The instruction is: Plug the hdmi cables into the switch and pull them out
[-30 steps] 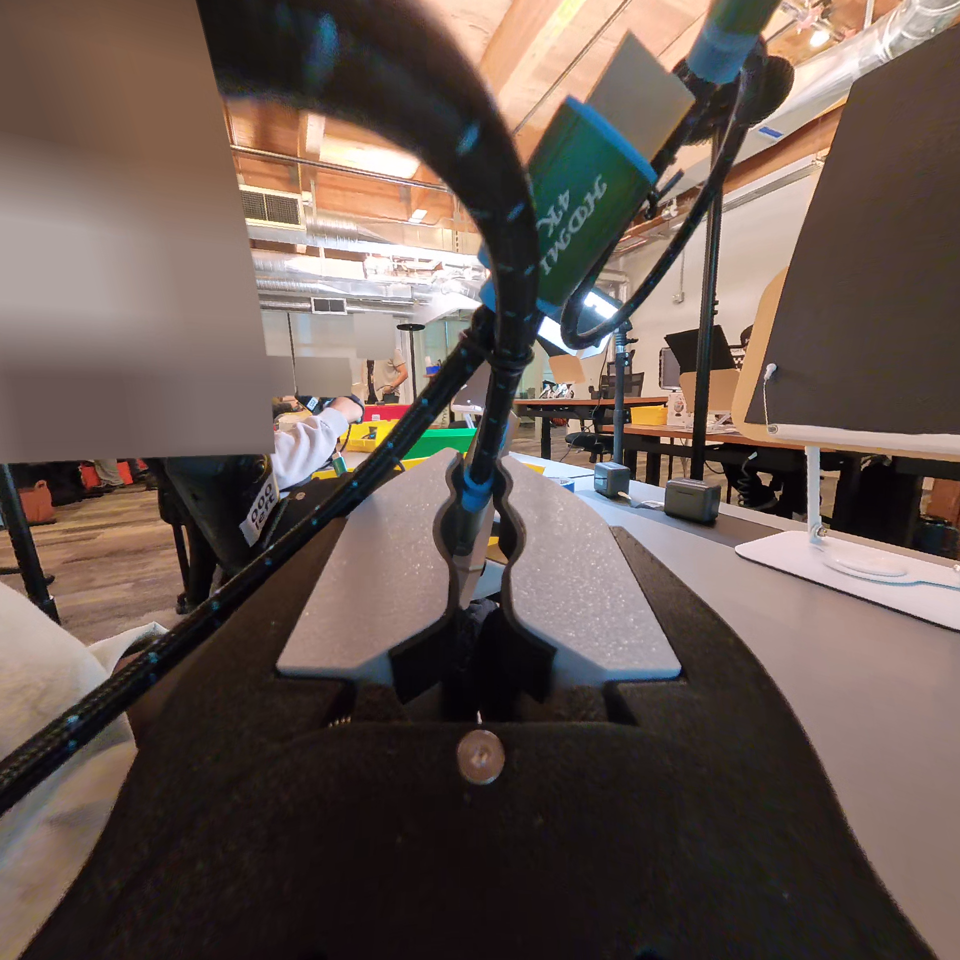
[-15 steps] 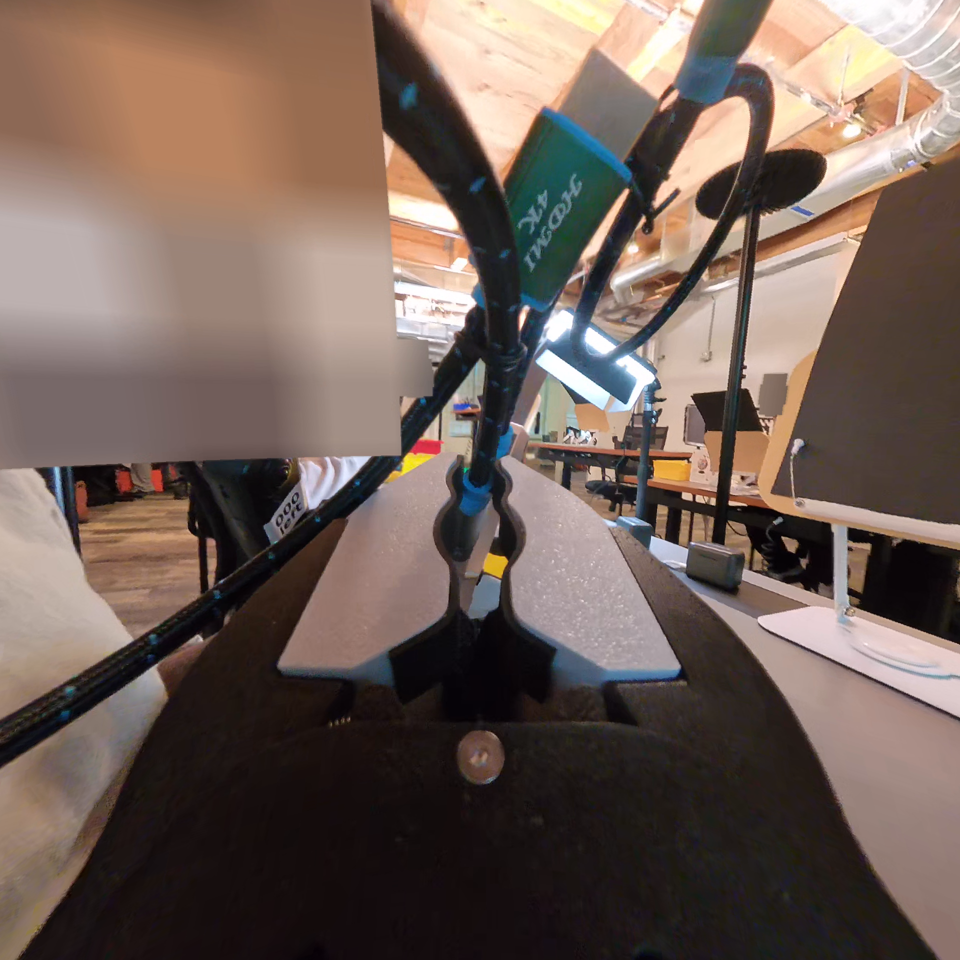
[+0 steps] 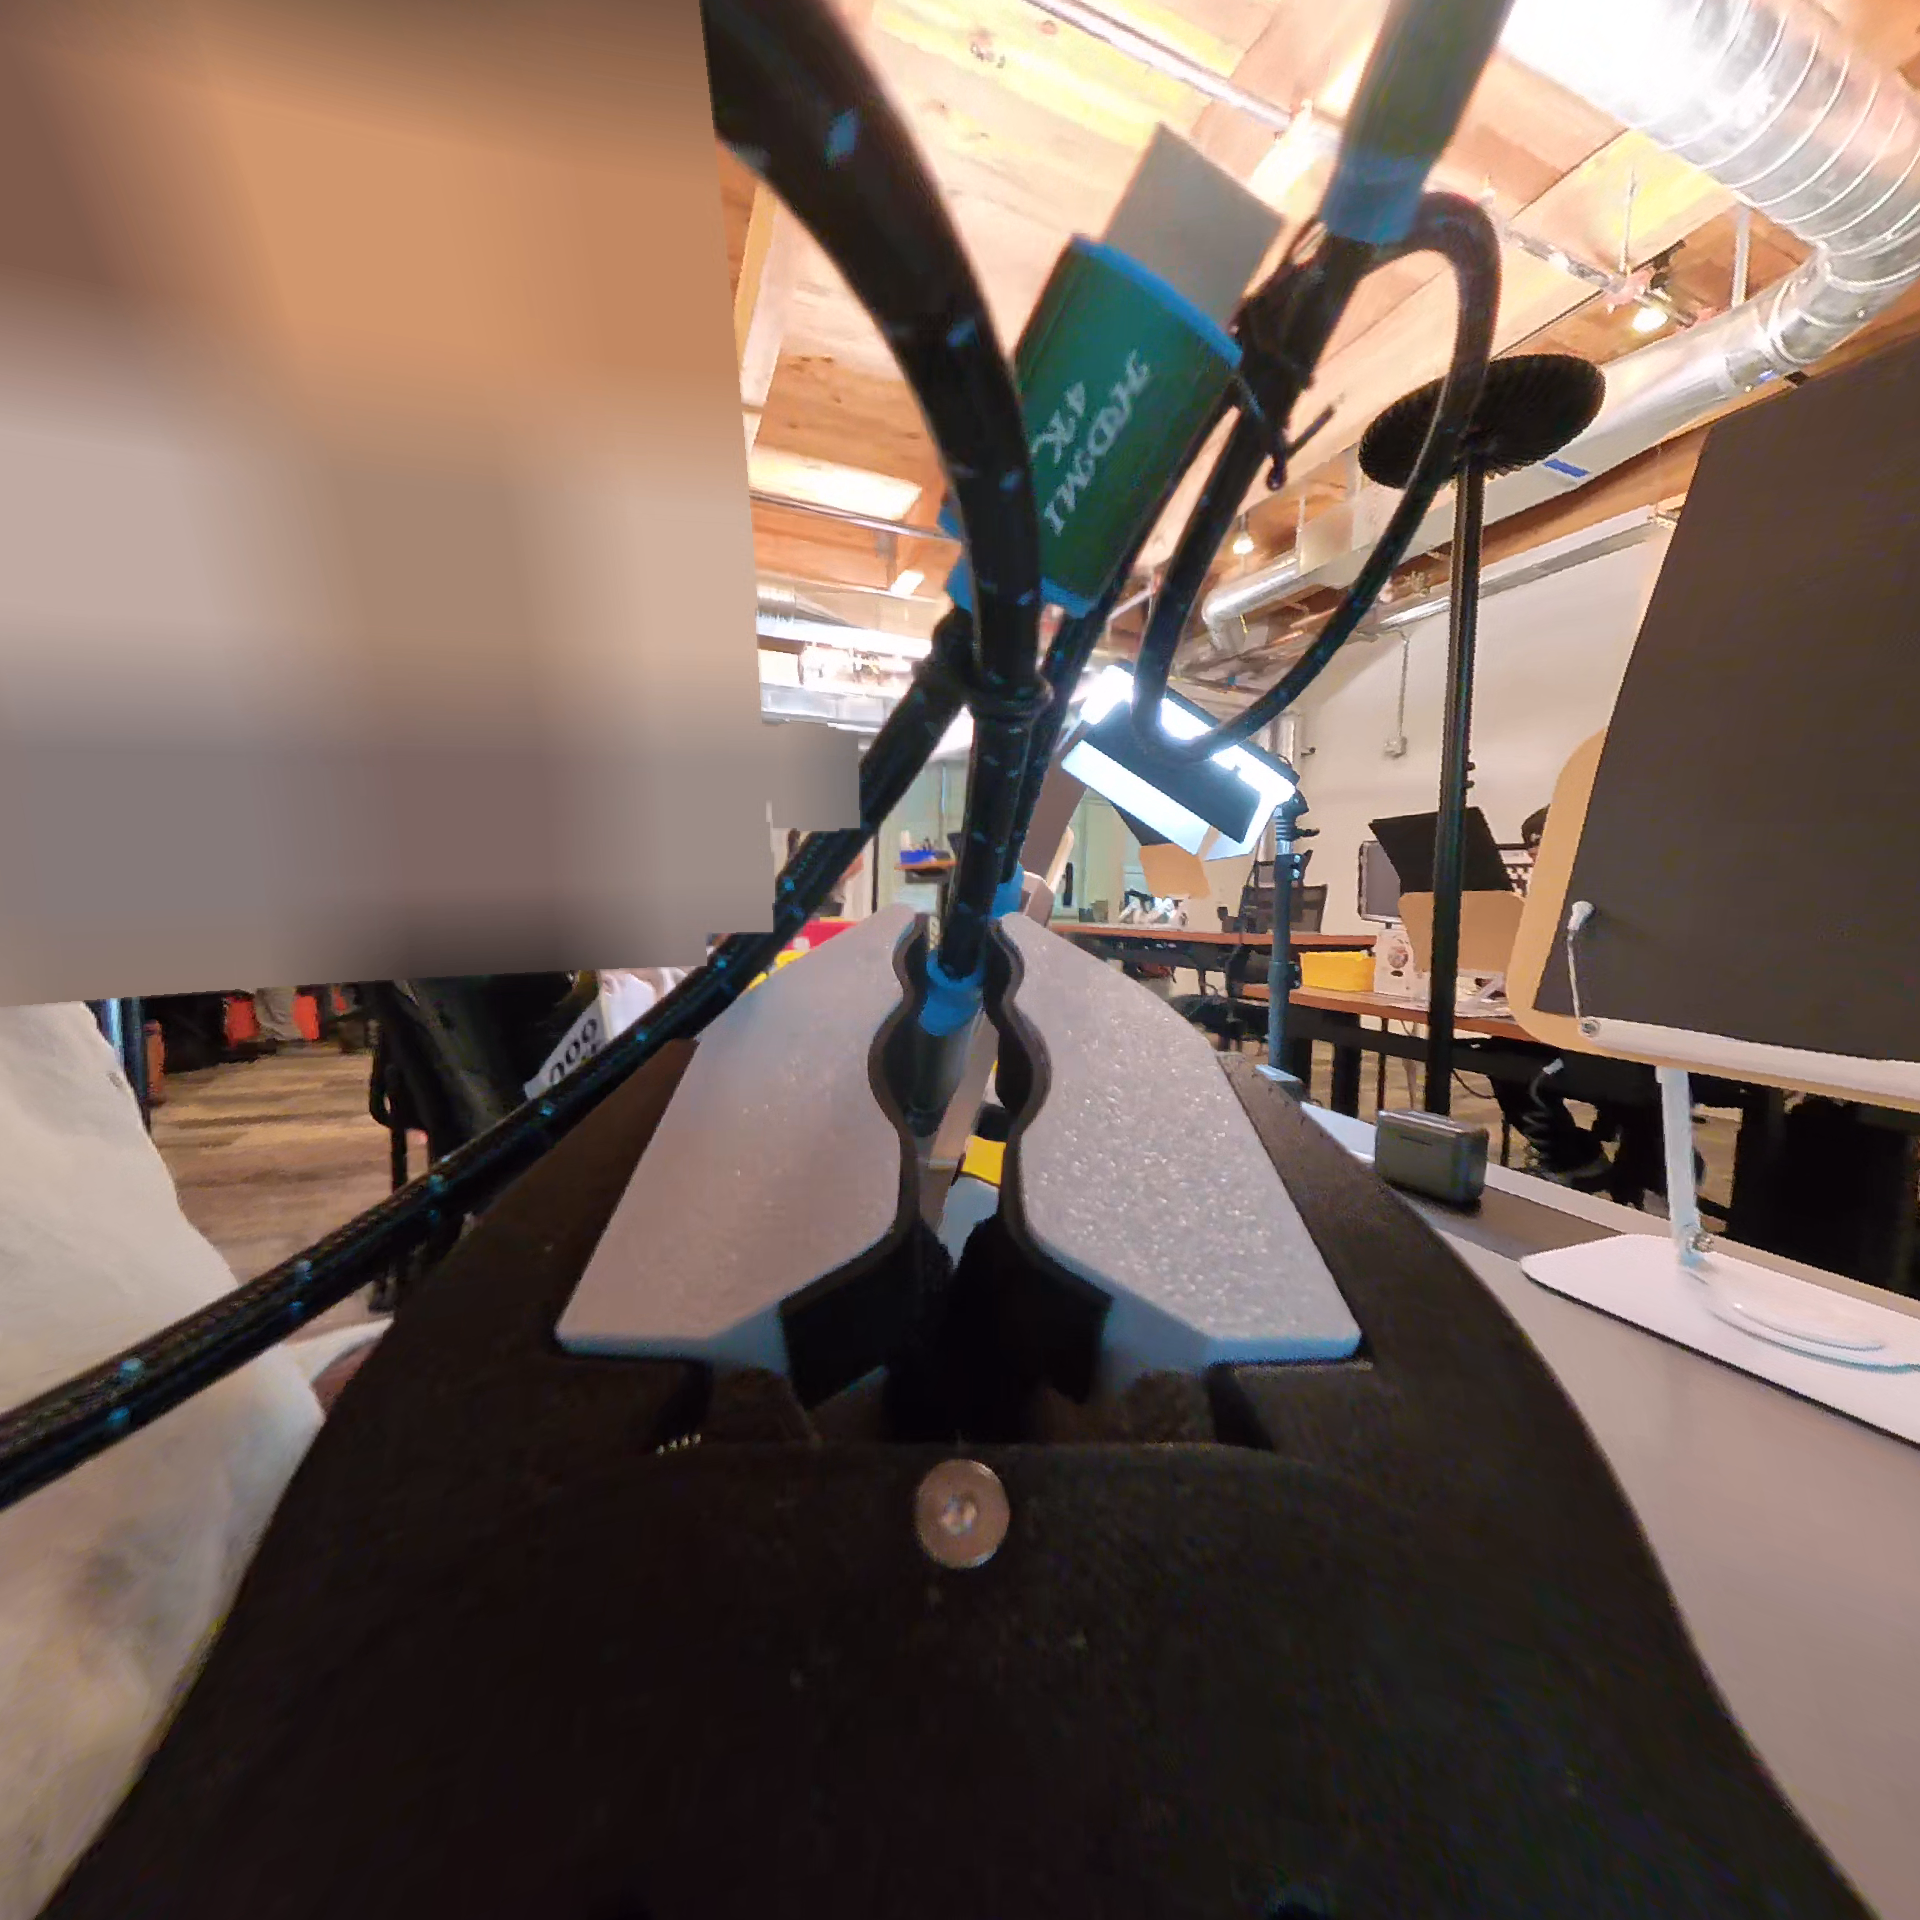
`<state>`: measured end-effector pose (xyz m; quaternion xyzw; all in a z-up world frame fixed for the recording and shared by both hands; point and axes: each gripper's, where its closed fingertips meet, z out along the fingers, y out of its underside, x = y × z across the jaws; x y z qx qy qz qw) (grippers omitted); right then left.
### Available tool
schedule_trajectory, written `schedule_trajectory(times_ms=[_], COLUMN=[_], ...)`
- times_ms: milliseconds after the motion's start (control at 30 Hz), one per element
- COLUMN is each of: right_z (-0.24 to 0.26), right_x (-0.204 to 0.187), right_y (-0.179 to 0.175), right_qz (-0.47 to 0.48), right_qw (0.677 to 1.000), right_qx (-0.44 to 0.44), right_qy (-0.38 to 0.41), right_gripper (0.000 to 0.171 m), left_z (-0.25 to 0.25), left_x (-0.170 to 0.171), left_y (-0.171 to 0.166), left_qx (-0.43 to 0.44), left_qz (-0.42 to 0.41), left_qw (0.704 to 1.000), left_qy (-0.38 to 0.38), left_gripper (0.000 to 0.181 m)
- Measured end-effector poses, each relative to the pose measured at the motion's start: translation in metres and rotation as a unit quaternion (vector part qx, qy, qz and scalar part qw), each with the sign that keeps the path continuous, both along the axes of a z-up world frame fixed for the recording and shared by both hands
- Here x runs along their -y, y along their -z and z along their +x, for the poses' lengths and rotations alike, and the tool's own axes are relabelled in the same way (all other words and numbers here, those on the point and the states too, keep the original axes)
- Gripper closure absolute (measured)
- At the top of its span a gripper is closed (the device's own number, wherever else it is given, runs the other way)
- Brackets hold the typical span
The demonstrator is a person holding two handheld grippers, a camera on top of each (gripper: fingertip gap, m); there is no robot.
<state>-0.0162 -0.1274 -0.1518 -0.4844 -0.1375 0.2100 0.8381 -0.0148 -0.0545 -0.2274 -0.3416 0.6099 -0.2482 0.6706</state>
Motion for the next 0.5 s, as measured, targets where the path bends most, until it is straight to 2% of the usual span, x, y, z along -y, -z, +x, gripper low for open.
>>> schedule_trajectory(times_ms=[233, 367, 500], right_z=[0.004, 0.017, 0.016], right_x=[-0.016, -0.021, -0.02], right_y=[0.014, 0.018, 0.018], right_qz=[-0.028, -0.024, -0.048], right_qw=[0.999, 0.997, 0.998], right_qx=[0.01, -0.073, -0.039], right_qy=[0.036, 0.007, 0.013], right_gripper=[0.162, 0.162, 0.163], left_z=[0.0, 0.005, 0.005], left_x=[-0.016, -0.016, -0.013], left_y=[0.011, 0.019, 0.02], left_qx=[-0.017, -0.026, -0.032], left_qz=[-0.014, -0.016, 0.011], left_qw=[0.999, 0.999, 0.999], left_qy=[-0.031, -0.036, -0.025], left_gripper=[0.159, 0.159, 0.158])
